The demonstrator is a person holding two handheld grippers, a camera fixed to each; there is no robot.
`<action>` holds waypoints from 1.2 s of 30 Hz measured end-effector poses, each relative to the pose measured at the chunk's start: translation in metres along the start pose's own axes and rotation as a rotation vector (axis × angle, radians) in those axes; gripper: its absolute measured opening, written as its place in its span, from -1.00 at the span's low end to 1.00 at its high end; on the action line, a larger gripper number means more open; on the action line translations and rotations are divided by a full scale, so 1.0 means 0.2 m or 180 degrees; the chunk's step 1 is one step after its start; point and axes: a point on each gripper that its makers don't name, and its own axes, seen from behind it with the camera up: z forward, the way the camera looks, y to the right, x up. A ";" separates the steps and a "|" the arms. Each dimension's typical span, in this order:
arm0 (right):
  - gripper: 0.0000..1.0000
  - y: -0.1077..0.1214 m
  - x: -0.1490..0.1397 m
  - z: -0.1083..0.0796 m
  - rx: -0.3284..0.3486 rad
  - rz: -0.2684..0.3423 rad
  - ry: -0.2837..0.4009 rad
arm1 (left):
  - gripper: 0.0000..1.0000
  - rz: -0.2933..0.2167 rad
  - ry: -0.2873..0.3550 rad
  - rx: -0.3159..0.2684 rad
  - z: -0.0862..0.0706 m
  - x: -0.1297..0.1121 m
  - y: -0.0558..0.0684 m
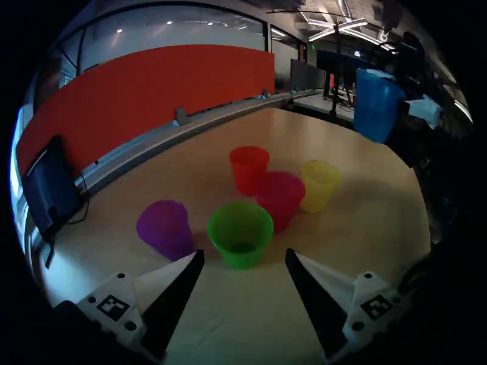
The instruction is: Pour water
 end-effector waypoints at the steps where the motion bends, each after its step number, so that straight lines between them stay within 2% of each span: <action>1: 0.83 0.01 0.01 -0.01 -0.0014 -0.0001 0.0022 | 0.99 -0.0006 -0.0008 0.0000 0.01 0.00 0.00; 15: 0.83 0.08 0.15 -0.11 -0.0217 -0.0064 0.0264 | 0.99 -0.0036 -0.0102 0.0037 0.14 -0.02 -0.04; 31: 0.83 0.14 0.20 -0.16 -0.0339 -0.0064 0.0347 | 0.99 0.0013 -0.0184 0.0029 0.24 0.01 -0.05; 36: 0.82 0.16 0.20 -0.17 -0.0373 -0.0064 0.0346 | 0.92 0.0012 -0.0187 0.0063 0.25 0.02 -0.06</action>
